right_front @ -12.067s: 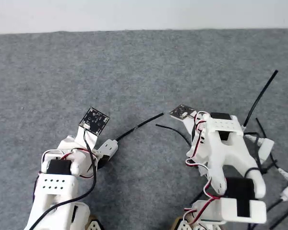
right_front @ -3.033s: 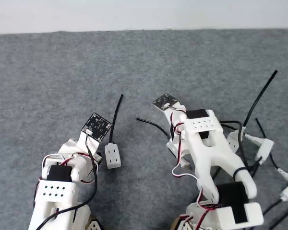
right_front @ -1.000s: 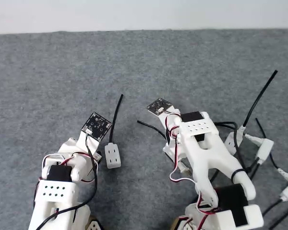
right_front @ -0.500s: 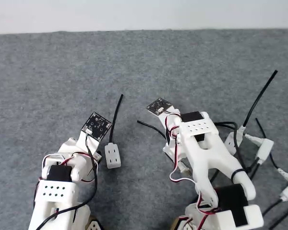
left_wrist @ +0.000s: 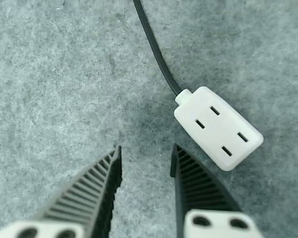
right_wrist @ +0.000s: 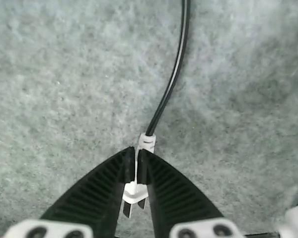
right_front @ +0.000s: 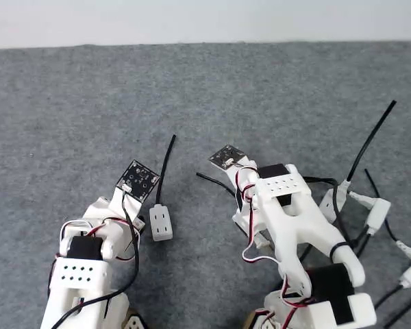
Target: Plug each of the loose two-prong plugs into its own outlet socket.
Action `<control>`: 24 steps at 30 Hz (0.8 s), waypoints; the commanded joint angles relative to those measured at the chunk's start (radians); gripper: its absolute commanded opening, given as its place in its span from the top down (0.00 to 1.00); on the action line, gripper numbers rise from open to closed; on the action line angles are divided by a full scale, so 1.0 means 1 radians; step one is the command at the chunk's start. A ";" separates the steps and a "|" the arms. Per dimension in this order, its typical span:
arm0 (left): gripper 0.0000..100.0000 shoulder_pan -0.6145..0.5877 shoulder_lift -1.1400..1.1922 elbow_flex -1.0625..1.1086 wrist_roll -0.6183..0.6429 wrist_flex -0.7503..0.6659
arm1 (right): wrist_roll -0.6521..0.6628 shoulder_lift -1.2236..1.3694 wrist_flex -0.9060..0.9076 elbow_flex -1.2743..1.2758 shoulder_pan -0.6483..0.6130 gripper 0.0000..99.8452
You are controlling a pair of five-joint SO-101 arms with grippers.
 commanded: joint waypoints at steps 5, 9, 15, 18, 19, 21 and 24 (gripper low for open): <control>0.85 -0.005 -0.017 -0.025 0.008 -0.021 | -0.005 -0.027 -0.010 0.002 0.010 0.98; 0.85 -0.005 -0.017 -0.025 0.008 -0.021 | -0.005 0.054 -0.042 0.012 0.007 0.98; 0.85 -0.005 -0.018 -0.025 0.008 -0.020 | -0.005 0.105 -0.018 -0.034 0.008 0.98; 0.85 -0.005 -0.018 -0.025 0.008 -0.018 | -0.006 0.102 -0.018 -0.034 0.007 0.98; 0.85 -0.005 -0.018 -0.025 0.008 -0.018 | -0.006 0.102 -0.018 -0.034 0.007 0.98; 0.85 -0.005 -0.018 -0.025 0.008 -0.018 | -0.006 0.101 -0.018 -0.038 0.007 0.98; 0.85 -0.005 -0.018 -0.025 0.008 -0.018 | -0.006 0.099 -0.016 -0.055 0.005 0.98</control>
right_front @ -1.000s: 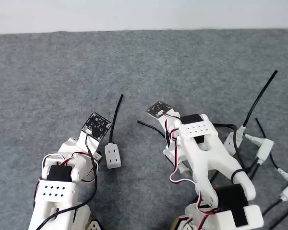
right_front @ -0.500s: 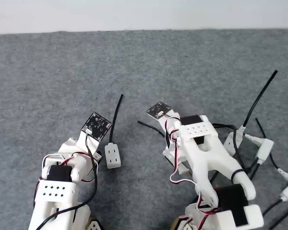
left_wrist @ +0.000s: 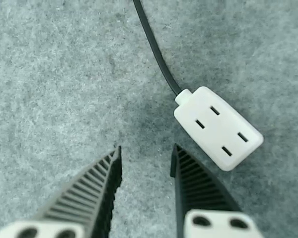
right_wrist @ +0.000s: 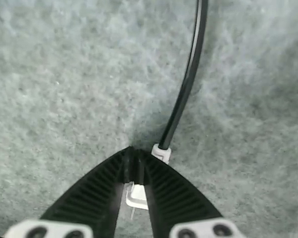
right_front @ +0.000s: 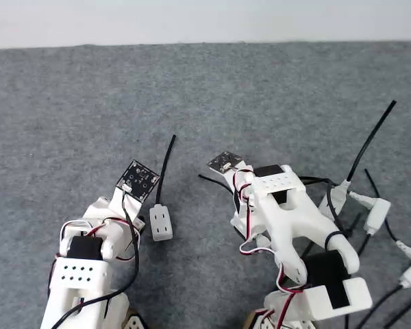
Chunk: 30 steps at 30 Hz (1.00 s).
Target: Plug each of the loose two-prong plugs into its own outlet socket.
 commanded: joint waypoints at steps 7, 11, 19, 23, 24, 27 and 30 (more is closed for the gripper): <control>0.85 -0.005 -0.018 -0.025 0.008 -0.018 | -0.011 0.001 0.012 -0.120 -0.008 0.98; 0.85 -0.003 -0.018 -0.025 0.008 -0.021 | -0.011 0.001 0.015 -0.130 -0.050 0.99; 0.85 -0.003 -0.018 -0.024 0.008 -0.021 | -0.006 -0.071 0.016 -0.123 0.002 0.99; 0.85 -0.003 -0.018 -0.024 0.008 -0.021 | -0.005 -0.116 0.018 -0.120 0.050 0.99; 0.85 -0.003 -0.018 -0.024 0.008 -0.021 | -0.003 -0.122 0.018 -0.110 0.054 0.99; 0.85 -0.003 -0.018 -0.024 0.008 -0.021 | -0.003 -0.124 0.016 -0.087 0.048 0.99; 0.85 -0.003 -0.018 -0.024 0.008 -0.021 | -0.003 -0.124 0.018 -0.078 0.050 0.98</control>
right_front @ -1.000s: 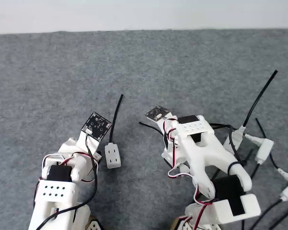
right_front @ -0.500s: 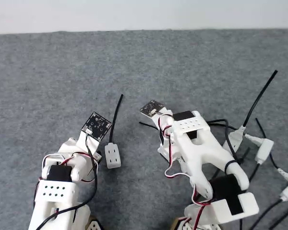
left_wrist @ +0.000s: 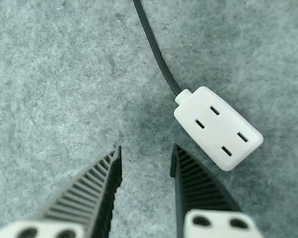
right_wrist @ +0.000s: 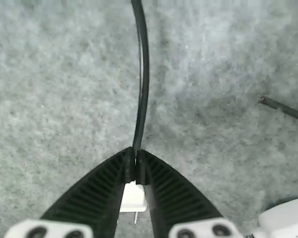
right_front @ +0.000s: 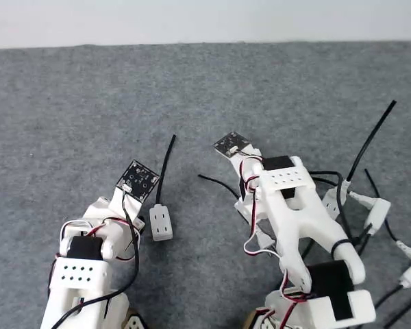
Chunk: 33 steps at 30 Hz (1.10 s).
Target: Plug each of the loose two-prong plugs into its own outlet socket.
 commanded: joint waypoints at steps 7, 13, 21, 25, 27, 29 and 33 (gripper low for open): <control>0.85 -0.005 -0.018 -0.024 0.006 -0.023 | 0.037 -0.047 0.012 0.077 0.012 0.93; 0.85 -0.005 -0.018 -0.018 0.006 -0.025 | 0.038 -0.038 0.005 0.083 0.019 0.93; 0.85 -0.005 -0.018 -0.018 -0.005 -0.025 | 0.043 -0.038 0.001 0.150 -0.036 0.93; 0.85 -0.005 -0.018 -0.018 -0.018 -0.025 | 0.038 -0.036 -0.022 0.158 -0.038 0.93; 0.85 -0.005 -0.018 -0.018 -0.018 -0.025 | 0.041 -0.036 -0.027 0.164 -0.045 0.93; 0.85 -0.005 -0.018 -0.018 -0.018 -0.025 | 0.043 -0.036 -0.025 0.166 -0.053 0.92; 0.85 -0.005 -0.018 -0.016 -0.018 -0.025 | 0.043 -0.036 -0.025 0.166 -0.048 0.85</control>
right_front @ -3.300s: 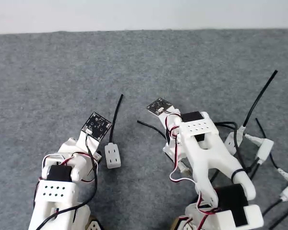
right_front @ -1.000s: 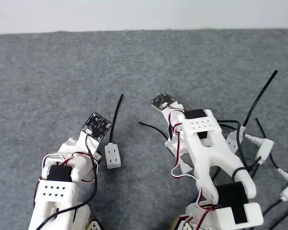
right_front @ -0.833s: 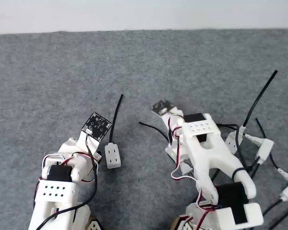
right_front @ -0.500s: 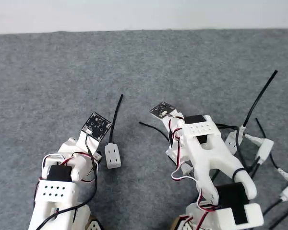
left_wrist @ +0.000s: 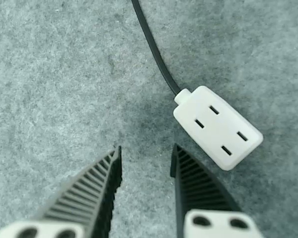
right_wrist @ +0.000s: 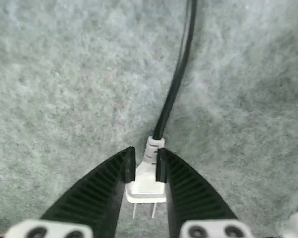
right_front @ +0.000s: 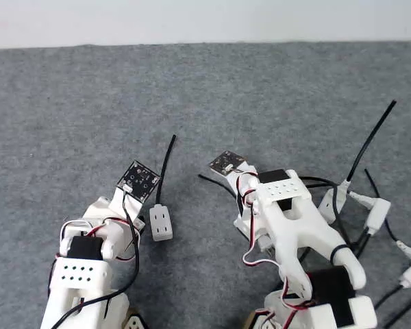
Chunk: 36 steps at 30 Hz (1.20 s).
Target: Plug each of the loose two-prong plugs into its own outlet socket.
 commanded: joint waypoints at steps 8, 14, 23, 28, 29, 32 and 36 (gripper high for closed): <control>0.85 -0.005 -0.018 -0.016 -0.009 -0.025 | 0.035 -0.008 -0.004 0.021 -0.015 0.93; 0.85 -0.005 -0.018 -0.016 -0.009 -0.025 | 0.032 -0.008 -0.008 0.021 -0.012 0.96; 0.85 -0.005 -0.011 -0.022 -0.005 -0.025 | -0.026 -0.031 -0.054 0.000 0.053 0.99; 0.85 -0.005 0.009 -0.038 0.035 -0.025 | -0.130 -0.193 0.010 -0.075 0.064 0.99; 0.85 -0.005 0.034 -0.044 0.041 -0.031 | -0.152 -0.246 0.028 -0.087 0.058 0.99; 0.85 -0.006 0.170 -0.091 0.044 -0.068 | -0.226 -0.437 0.067 -0.109 -0.005 0.99; 0.85 -0.040 0.411 -0.220 0.044 -0.068 | -0.311 -0.676 0.077 -0.112 -0.160 0.99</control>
